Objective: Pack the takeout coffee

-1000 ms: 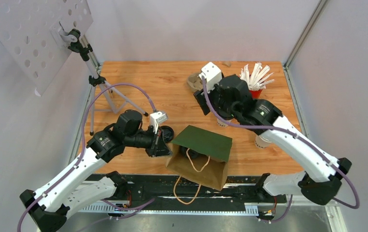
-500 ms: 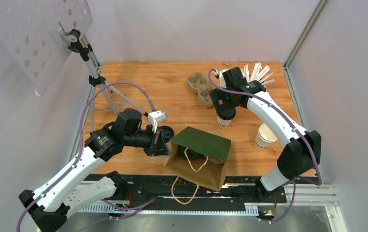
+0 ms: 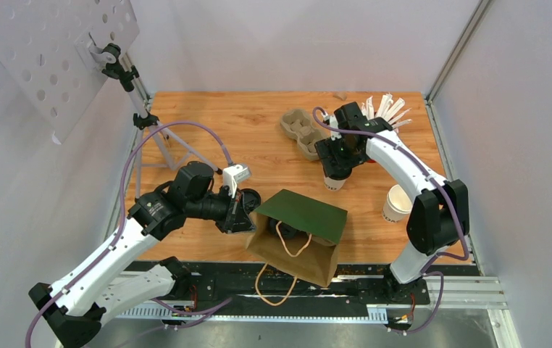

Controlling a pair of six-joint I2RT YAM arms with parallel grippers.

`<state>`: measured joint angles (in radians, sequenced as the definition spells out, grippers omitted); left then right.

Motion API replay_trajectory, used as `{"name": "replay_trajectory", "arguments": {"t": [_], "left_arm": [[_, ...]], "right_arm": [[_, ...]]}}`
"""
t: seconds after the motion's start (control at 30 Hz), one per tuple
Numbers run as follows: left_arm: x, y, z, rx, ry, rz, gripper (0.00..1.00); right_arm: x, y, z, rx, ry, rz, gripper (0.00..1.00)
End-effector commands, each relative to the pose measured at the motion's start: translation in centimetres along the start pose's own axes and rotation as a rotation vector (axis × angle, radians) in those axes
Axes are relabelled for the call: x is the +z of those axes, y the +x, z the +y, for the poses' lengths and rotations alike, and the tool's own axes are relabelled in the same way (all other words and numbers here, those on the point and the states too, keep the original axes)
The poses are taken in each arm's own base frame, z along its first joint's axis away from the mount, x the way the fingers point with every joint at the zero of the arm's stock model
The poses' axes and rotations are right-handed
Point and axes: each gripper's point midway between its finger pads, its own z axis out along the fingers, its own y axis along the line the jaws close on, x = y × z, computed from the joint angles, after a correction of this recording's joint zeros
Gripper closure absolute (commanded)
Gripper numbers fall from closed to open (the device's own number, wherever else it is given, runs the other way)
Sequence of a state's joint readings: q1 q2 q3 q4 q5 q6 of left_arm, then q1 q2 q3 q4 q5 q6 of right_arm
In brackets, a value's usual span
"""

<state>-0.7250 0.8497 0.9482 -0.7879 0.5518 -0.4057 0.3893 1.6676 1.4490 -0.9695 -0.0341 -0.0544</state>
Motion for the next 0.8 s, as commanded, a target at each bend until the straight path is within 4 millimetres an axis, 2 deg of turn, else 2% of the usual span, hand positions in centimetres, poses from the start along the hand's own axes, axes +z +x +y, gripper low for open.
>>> {"name": "replay_trajectory", "arguments": {"t": [0.0,0.27,0.77], "left_arm": [[-0.7,-1.5,-1.0,0.034,0.016,-0.044,1.0],[-0.6,-1.6,-1.0,0.035,0.015,-0.045,1.0],[-0.6,-2.1,-1.1,0.056,0.017,-0.054,1.0]], "right_arm": [[-0.7,-1.8,0.0,-0.004,0.001,-0.047,0.05],[-1.8,-2.8,-0.5,0.022,0.028,-0.071,0.03],[-0.1,-2.5,-0.6,0.019,0.029,-0.02,0.1]]}}
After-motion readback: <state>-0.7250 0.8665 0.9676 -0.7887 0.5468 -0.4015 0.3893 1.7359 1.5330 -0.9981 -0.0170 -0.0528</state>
